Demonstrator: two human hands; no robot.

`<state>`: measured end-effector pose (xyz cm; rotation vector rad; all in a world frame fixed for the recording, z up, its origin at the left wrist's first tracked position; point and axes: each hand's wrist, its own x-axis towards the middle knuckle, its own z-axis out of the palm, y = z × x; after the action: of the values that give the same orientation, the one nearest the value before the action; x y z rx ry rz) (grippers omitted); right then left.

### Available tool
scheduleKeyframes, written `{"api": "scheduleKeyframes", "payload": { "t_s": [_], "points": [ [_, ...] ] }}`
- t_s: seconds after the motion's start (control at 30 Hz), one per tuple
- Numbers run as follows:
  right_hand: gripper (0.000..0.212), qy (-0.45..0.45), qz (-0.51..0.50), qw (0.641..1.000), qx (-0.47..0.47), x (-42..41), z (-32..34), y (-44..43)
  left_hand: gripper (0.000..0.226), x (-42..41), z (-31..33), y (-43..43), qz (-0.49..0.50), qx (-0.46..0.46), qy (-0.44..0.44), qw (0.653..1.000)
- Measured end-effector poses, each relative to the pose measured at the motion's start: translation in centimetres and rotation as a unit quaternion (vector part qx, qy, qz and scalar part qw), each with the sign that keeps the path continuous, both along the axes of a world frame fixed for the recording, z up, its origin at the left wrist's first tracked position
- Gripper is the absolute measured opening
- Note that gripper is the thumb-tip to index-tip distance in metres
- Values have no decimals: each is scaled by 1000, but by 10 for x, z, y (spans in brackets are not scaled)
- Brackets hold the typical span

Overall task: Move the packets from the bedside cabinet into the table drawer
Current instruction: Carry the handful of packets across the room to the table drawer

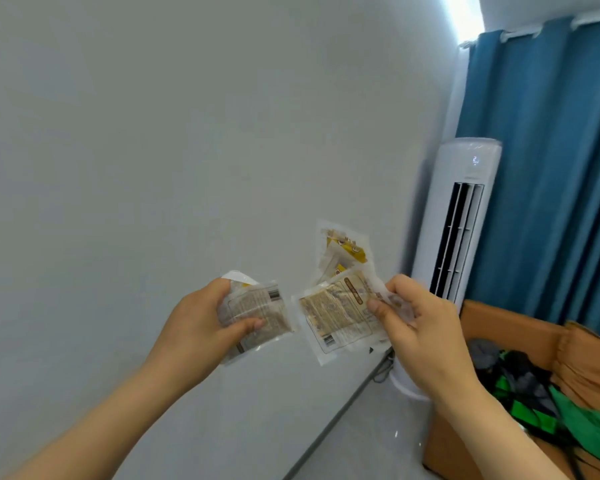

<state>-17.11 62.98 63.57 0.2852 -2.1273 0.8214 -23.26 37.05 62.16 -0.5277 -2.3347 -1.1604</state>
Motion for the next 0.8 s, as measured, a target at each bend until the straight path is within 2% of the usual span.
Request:
{"api": "scheduleKeyframes", "payload": {
  "t_s": [0.4, 0.67, 0.8],
  "points": [
    [26, 59, -185, 981, -22, 21, 34, 177, 24, -67, 43, 223, -170, 8, 41, 984],
    [23, 74, -324, 943, -28, 11, 54, 272, 20, -130, 63, 358, -309, 23, 45, 950],
    [21, 78, -402, 912, -17, 11, 57, 316, 21, -150, 70, 432, -373, 20, 47, 926]
  ]
}}
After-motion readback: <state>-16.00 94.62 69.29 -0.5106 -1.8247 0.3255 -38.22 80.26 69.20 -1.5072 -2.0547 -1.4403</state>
